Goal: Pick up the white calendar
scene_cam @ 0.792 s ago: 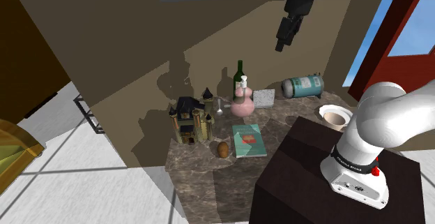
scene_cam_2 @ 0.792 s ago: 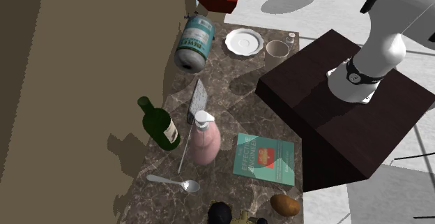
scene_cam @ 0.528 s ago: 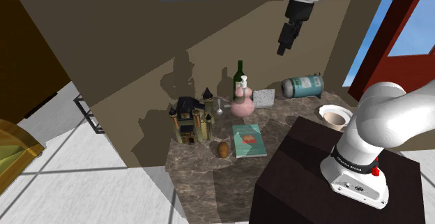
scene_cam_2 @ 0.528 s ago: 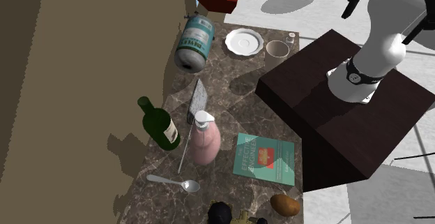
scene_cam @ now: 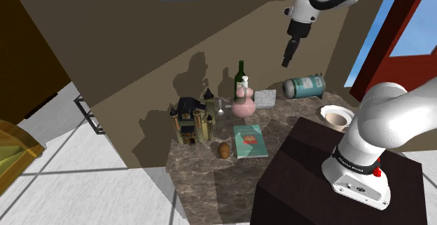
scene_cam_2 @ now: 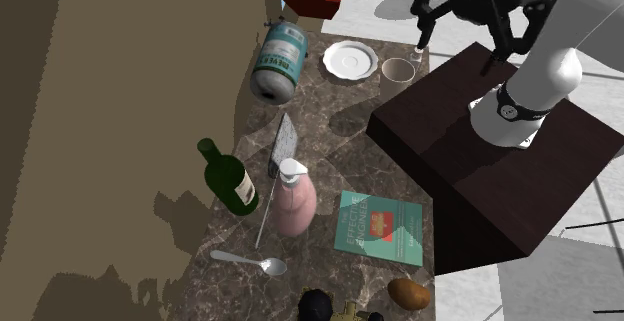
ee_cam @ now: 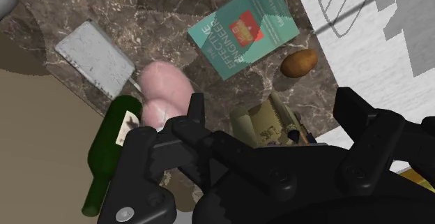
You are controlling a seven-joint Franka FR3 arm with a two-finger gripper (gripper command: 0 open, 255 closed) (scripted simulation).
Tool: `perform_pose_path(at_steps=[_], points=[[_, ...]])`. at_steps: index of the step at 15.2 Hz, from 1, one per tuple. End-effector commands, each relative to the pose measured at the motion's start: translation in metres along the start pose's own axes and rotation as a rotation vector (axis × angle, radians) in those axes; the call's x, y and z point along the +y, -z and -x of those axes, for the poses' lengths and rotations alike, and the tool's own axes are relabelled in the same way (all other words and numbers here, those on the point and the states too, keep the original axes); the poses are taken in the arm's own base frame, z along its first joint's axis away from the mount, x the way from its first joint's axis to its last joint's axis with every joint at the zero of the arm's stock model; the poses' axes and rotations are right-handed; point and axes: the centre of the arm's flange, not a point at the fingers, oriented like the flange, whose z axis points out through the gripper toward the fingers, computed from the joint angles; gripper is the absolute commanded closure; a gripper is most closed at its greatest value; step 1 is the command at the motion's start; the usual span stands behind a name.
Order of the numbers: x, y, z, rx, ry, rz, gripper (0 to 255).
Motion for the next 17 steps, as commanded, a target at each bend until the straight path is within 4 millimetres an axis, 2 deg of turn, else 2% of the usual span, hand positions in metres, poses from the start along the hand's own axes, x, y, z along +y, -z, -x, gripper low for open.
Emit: perform_pose_path(at_steps=[1, 9, 17], points=[[0.022, -0.018, 0.001, -0.004, 0.032, -0.003, 0], [0.105, -0.087, 0.001, -0.022, 0.147, -0.019, 0], [0.185, -0.157, -0.007, -0.040, 0.263, -0.035, 0]])
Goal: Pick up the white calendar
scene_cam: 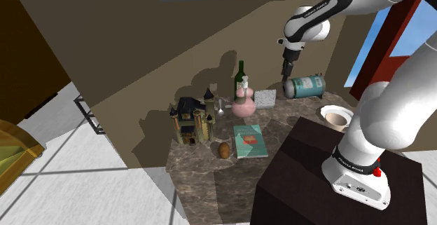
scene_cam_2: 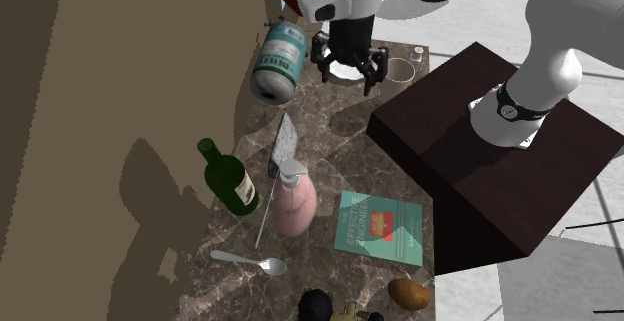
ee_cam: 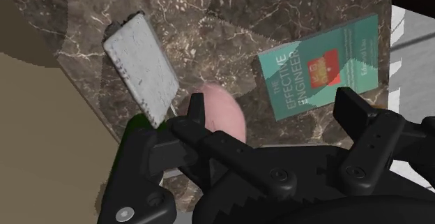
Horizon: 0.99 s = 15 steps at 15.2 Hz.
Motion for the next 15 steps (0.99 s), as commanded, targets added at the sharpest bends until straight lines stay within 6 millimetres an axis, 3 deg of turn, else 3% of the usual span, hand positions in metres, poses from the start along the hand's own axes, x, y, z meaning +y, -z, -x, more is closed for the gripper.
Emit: perform_pose_path(at_steps=[1, 15], points=[[0.020, -0.018, 0.002, -0.005, 0.032, -0.001, 0], [0.163, -0.139, -0.004, -0.037, 0.235, -0.029, 0]])
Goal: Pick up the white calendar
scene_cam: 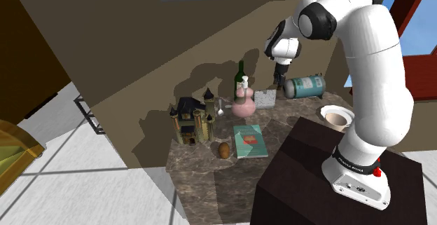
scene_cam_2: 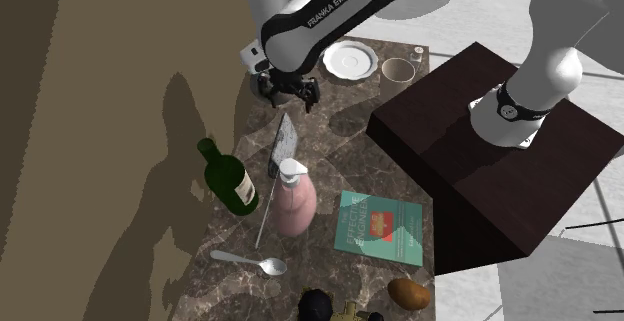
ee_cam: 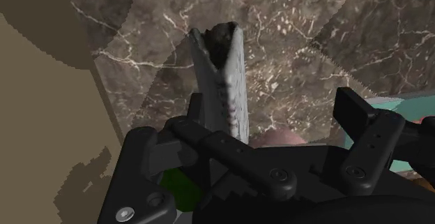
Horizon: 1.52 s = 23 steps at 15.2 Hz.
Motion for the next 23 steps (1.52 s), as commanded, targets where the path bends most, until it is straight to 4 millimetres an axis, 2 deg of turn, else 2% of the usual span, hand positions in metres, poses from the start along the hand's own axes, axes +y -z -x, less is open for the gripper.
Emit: perform_pose_path(at_steps=[1, 2, 9, 11, 12, 21, 23], points=[[0.023, -0.020, 0.003, -0.002, 0.031, -0.005, 0], [0.029, -0.024, 0.003, -0.003, 0.038, -0.006, 0], [0.032, -0.061, 0.007, -0.003, 0.038, -0.006, 0], [0.033, -0.064, 0.008, -0.003, 0.038, -0.006, 0], [0.032, -0.063, 0.008, -0.003, 0.038, -0.006, 255], [0.033, -0.064, 0.008, -0.003, 0.038, -0.006, 255], [0.032, -0.053, 0.006, -0.003, 0.038, -0.006, 255]])
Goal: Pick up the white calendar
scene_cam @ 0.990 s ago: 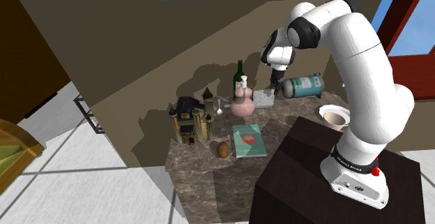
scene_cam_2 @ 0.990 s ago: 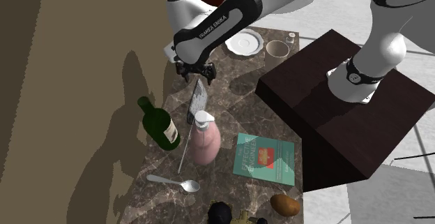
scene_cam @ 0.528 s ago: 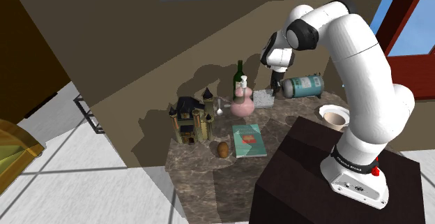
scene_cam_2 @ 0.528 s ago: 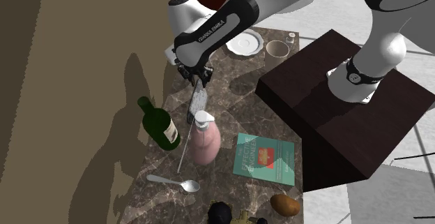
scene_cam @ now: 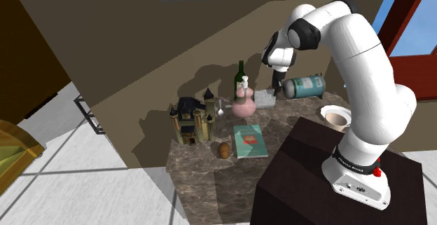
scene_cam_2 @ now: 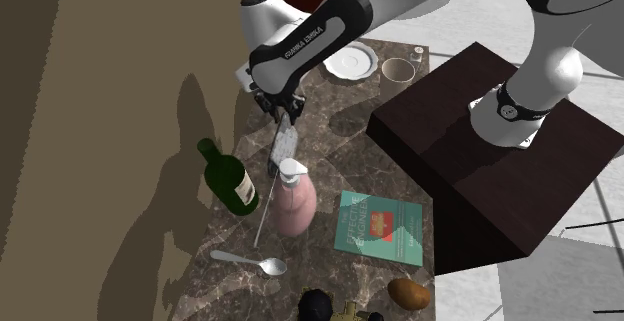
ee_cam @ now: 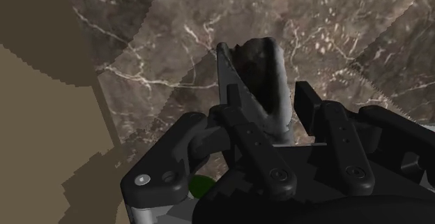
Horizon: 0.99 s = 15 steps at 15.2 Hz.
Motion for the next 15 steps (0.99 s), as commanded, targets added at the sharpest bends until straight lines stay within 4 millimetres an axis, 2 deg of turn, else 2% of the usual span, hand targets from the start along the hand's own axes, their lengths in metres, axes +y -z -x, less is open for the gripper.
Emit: perform_pose_path(at_steps=[1, 13, 15], points=[[-0.001, 0.010, -0.001, 0.000, 0.000, 0.000, 255], [-0.007, 0.072, -0.007, 0.000, 0.000, 0.000, 255], [-0.008, 0.073, -0.007, 0.000, 0.000, 0.000, 255]])
